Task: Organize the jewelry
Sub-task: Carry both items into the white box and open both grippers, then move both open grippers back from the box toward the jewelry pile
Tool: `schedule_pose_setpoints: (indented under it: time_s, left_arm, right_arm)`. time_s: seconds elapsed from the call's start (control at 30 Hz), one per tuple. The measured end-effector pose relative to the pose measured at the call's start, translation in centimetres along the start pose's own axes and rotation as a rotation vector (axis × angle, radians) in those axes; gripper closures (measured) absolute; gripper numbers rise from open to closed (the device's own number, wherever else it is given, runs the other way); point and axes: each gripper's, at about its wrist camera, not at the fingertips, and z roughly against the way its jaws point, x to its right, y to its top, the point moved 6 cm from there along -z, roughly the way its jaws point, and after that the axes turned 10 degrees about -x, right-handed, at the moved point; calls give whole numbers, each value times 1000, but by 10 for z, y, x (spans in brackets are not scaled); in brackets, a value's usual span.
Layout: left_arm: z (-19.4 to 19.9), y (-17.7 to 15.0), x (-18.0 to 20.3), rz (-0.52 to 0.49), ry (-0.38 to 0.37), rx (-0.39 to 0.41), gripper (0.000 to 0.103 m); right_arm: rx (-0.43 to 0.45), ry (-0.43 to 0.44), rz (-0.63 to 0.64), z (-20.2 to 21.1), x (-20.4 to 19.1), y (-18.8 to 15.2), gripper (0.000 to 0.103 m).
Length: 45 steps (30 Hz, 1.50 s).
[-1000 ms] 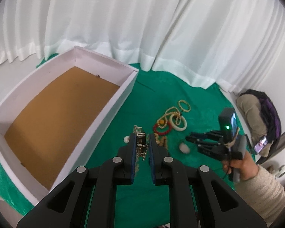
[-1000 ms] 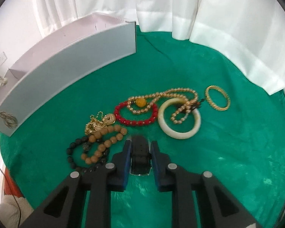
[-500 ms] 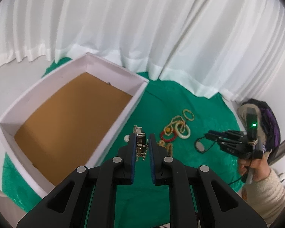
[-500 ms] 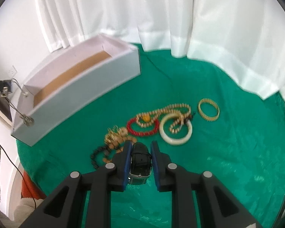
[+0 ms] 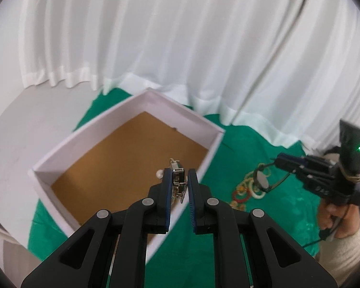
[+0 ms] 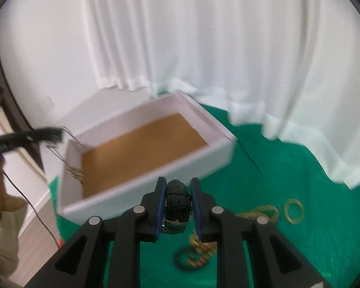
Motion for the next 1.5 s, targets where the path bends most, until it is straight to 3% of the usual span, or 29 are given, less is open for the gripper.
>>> schedule_pose_setpoints:
  time_s: [0.13,0.27,0.53,0.67,0.7,0.77,0.8,0.9,0.97,1.07,1.23,1.5]
  left_arm:
    - [-11,-2,-27,32,59,-3,92]
    - [-36,-11,-64,89,110,-43,92]
    - [-84,-39,-118,175,188,-153,92]
    - [-98,-52,-131,192,230,-175,88]
    - [-98,-55,-134,201,247,-169,84]
    - [-93,-56,-135,208,267,-151,44]
    - [-88,-57,-133,210,277,-124,32]
    - [-73,-57,-122,180,305,-60,25]
    - [-64,-58,-112,155,318,-32,18]
    - [-47,-60,-88,116,321,28,7]
    - [-29,-71,-41,77,251,87,4]
    - [-41,-104,45,-25,133,66,3]
  right_arm:
    - [19,50,43,-20,-38,32,82]
    - [3,100,37,-69,-66,52,82]
    - [-84,125,-8,-177,-81,52,82]
    - [-101,109,-22,-198,-79,46,80]
    - [-98,107,-32,-199,-77,45,79]
    - [-87,93,-52,-197,-73,46,46]
    - [-77,82,-56,-194,-71,46,42]
    - [-48,32,-50,-178,-65,44,35]
    - [-19,-9,-49,-164,-59,39,23]
    - [9,-42,-51,-142,-50,28,23]
    - [12,-126,-52,-107,-33,-5,23]
    - [-34,-199,-60,-61,-2,-90,22]
